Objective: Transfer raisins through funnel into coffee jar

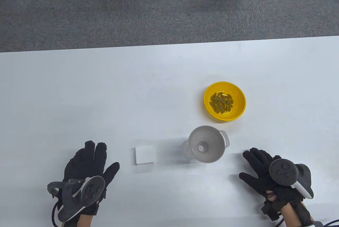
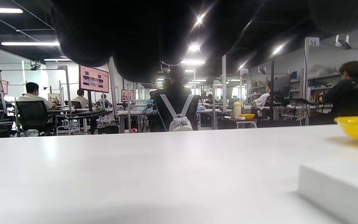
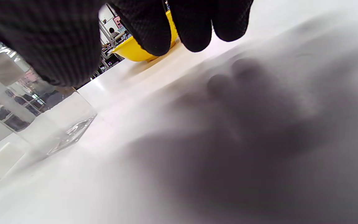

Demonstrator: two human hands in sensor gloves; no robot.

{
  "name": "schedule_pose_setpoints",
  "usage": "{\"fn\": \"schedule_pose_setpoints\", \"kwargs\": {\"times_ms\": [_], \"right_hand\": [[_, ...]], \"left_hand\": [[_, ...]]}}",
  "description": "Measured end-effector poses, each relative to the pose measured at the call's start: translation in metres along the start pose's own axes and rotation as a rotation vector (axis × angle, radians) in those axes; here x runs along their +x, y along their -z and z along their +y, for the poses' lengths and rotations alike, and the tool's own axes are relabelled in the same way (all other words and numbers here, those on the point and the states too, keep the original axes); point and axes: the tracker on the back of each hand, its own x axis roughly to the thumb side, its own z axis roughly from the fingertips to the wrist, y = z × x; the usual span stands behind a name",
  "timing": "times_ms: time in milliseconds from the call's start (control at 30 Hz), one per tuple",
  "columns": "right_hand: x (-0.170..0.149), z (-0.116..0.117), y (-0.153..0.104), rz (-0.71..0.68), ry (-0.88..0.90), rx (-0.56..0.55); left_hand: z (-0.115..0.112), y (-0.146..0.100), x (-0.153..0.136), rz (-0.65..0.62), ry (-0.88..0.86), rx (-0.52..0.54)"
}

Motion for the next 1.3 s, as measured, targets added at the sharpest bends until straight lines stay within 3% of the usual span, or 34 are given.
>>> {"fn": "schedule_pose_setpoints", "kwargs": {"times_ms": [333, 667, 1033, 1300], "right_hand": [[0.001, 0.004, 0.001, 0.018, -0.035, -0.018], [0.003, 0.006, 0.002, 0.030, -0.065, -0.046], [0.004, 0.009, 0.001, 0.058, -0.107, -0.055], [-0.003, 0.011, 0.009, 0.091, -0.026, -0.065]], "left_hand": [[-0.038, -0.007, -0.011, -0.007, 0.112, -0.080], [-0.053, -0.005, -0.013, 0.011, 0.211, -0.195], [-0.058, -0.004, -0.011, 0.020, 0.176, -0.258], [-0.055, -0.003, -0.014, 0.040, 0.142, -0.261]]}}
